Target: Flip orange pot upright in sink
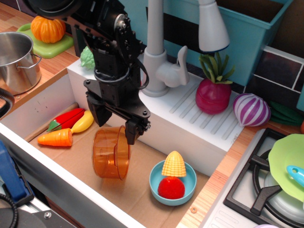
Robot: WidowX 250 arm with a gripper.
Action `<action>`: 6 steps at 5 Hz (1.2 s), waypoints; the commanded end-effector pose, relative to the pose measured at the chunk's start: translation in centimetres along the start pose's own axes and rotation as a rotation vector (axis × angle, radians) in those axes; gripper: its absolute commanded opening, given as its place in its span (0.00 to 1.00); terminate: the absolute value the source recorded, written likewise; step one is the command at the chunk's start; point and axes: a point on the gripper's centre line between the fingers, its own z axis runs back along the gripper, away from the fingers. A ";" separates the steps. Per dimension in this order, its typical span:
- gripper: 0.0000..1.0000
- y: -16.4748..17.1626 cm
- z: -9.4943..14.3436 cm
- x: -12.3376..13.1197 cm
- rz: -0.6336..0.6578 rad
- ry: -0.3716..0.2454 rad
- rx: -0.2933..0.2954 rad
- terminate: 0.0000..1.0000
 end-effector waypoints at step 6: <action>1.00 -0.2 -2.9 1.1 -0.179 0.019 0.283 0.00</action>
